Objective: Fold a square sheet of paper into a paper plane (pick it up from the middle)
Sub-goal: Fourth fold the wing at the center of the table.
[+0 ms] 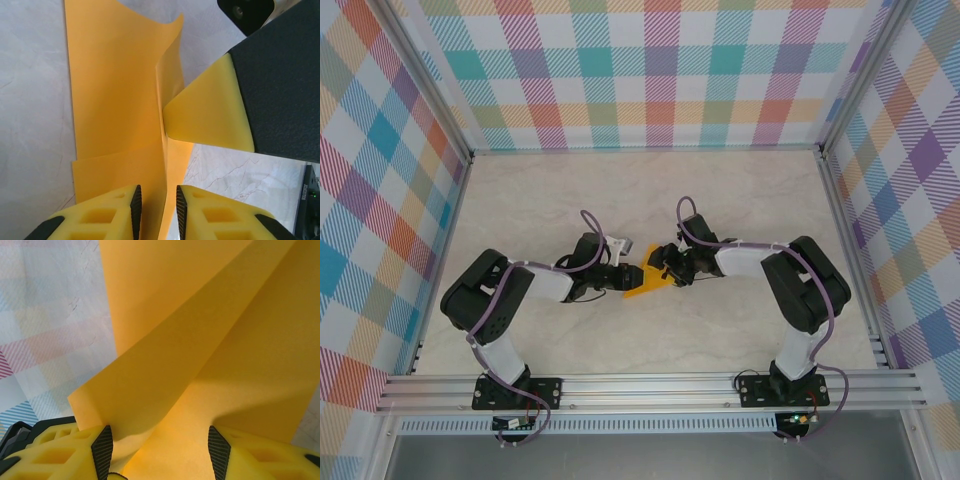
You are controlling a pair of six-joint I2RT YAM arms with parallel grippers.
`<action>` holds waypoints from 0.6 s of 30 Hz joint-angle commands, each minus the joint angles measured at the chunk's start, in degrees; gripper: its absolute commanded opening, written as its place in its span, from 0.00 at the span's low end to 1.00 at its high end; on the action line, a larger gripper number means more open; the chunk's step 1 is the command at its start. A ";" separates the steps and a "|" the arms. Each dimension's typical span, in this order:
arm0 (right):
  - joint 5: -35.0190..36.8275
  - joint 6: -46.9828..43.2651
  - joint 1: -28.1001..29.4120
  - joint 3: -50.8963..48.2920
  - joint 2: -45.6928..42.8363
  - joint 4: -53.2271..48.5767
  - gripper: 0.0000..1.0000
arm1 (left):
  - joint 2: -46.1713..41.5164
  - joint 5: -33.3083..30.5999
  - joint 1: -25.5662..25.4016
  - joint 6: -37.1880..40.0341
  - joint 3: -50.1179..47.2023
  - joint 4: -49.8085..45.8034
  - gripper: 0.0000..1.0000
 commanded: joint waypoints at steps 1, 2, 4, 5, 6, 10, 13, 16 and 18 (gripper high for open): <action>3.63 -1.34 -0.18 0.20 2.91 -6.25 0.56 | -0.31 2.97 0.79 -2.37 1.22 -1.20 0.24; 3.93 -1.37 -0.19 0.29 2.97 -6.62 0.56 | -0.05 3.25 0.87 -2.74 1.30 -1.12 0.23; 4.12 -1.41 -0.16 0.61 3.00 -7.32 0.57 | 0.68 4.12 0.88 -3.35 1.48 -0.84 0.23; 4.39 -1.34 -0.17 0.76 3.08 -7.78 0.57 | 1.08 4.78 0.88 -3.54 1.80 -0.83 0.23; 4.51 -1.41 -0.17 0.88 3.18 -8.18 0.57 | 1.43 5.37 0.89 -3.64 2.08 -0.91 0.23; 5.01 -1.57 -0.17 1.59 3.68 -9.69 0.57 | 1.54 5.23 1.13 -4.00 2.53 -1.49 0.25; 5.85 -1.80 -0.17 2.36 3.83 -11.85 0.57 | -0.29 3.68 1.70 -3.92 2.62 -3.52 0.28; 7.52 -2.04 -0.12 3.34 4.05 -14.59 0.57 | -2.82 2.26 2.36 -3.56 2.35 -5.77 0.33; 8.48 -1.94 -0.21 3.87 4.40 -16.13 0.57 | -4.37 1.59 2.95 -3.58 2.12 -7.15 0.36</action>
